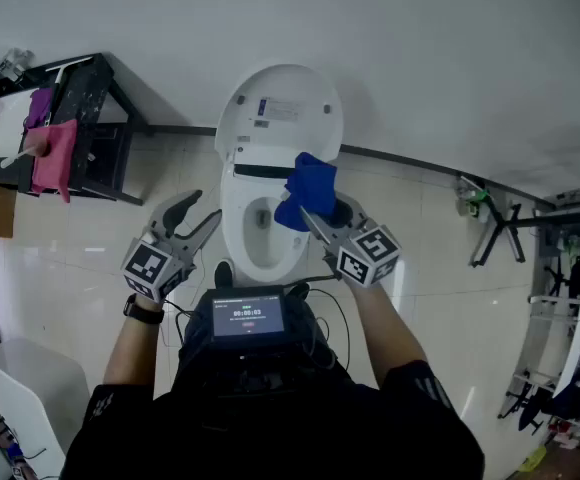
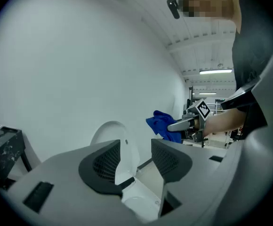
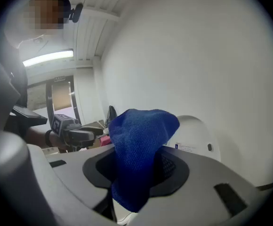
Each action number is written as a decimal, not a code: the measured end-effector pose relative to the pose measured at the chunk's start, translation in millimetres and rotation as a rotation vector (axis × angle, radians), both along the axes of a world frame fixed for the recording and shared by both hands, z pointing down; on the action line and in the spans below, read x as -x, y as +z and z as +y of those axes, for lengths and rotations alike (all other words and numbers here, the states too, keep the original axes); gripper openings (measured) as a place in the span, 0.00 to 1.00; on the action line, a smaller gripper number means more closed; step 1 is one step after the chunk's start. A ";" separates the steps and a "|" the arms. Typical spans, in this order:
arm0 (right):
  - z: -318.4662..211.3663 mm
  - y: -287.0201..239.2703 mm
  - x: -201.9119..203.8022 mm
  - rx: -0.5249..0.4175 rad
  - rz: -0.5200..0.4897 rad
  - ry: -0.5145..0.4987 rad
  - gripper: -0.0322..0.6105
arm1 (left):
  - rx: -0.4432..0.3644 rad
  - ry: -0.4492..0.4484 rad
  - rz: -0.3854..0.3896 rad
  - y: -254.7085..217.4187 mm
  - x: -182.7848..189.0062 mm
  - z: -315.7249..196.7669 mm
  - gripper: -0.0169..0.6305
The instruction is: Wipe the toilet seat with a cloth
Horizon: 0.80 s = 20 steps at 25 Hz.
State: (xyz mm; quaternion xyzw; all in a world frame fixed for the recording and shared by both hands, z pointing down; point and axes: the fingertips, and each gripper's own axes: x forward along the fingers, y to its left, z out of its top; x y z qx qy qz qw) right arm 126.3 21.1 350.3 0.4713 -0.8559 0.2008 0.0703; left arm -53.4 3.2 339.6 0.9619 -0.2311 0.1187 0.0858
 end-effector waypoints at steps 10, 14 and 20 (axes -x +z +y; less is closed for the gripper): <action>-62.8 119.7 33.1 0.129 0.084 -0.072 0.31 | 0.102 -0.037 -0.057 79.8 25.1 -24.3 0.35; -84.2 179.6 54.1 0.184 0.138 -0.136 0.31 | 0.137 -0.042 -0.077 114.4 31.1 -30.7 0.35; -108.7 282.1 74.8 0.241 0.233 -0.199 0.31 | 0.183 -0.048 -0.110 169.5 39.5 -36.0 0.35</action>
